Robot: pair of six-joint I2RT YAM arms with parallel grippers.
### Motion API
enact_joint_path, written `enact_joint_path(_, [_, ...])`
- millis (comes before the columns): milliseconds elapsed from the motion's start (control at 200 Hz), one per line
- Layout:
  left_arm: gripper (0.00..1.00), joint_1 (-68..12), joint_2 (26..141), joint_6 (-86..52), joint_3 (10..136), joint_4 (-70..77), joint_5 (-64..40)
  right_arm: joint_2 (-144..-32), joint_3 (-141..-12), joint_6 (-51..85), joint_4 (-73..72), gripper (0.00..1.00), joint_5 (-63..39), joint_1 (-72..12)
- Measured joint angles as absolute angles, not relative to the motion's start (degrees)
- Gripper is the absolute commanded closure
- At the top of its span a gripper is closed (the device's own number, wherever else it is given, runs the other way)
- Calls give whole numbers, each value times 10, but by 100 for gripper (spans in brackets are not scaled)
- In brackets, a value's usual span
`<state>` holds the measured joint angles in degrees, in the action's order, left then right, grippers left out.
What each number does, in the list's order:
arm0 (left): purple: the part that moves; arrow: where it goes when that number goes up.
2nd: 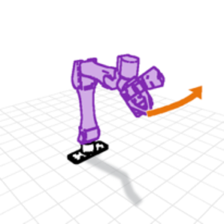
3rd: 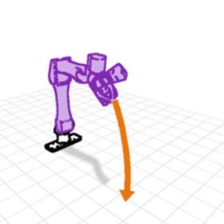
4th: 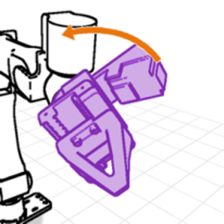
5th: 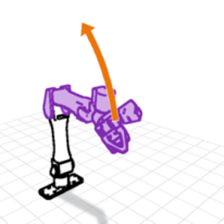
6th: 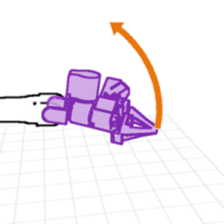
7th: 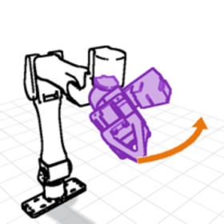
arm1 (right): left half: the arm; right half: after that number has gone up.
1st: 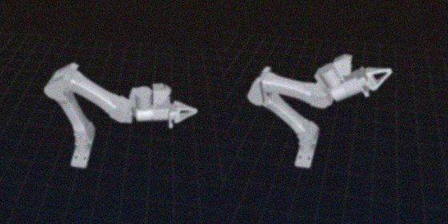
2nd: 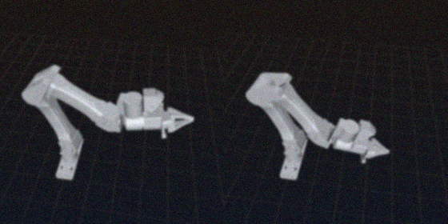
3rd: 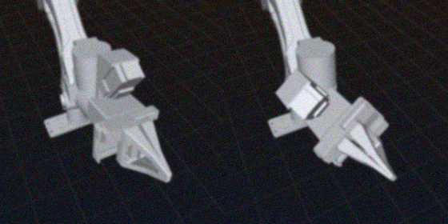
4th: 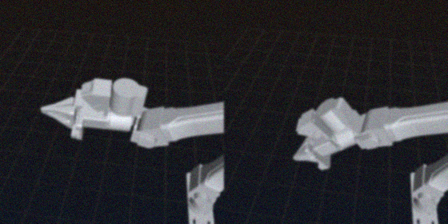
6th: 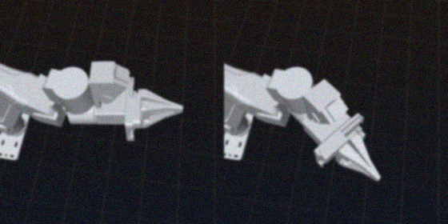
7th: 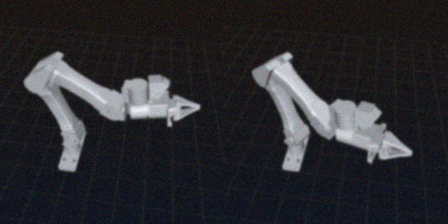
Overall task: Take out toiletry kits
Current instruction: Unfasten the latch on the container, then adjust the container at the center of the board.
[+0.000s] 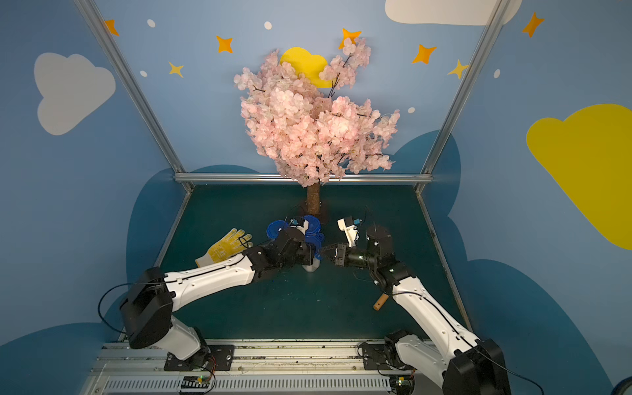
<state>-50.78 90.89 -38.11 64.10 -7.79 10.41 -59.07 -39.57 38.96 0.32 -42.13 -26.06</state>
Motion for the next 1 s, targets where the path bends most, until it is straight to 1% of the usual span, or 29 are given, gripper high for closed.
enact_joint_path(50, [98,-508,908,-370,650,-99,102,-592,-397,371,32,100,-396,-275])
enact_joint_path(195, [98,-505,903,-339,667,-135,108,-602,-417,314,125,100,-306,-343])
enact_joint_path(355, [98,-502,868,-309,675,-149,125,-620,-475,256,196,100,-211,-414])
enact_joint_path(531, [98,-486,812,-295,678,-153,143,-693,-553,202,249,100,-112,-469])
enact_joint_path(741, [98,-442,757,-304,633,-166,157,-784,-592,173,287,100,-43,-492])
enact_joint_path(926, [98,-438,755,-314,609,-189,162,-839,-640,173,344,100,41,-488])
enact_joint_path(1001, [98,-437,758,-318,605,-191,161,-844,-648,161,350,100,54,-482])
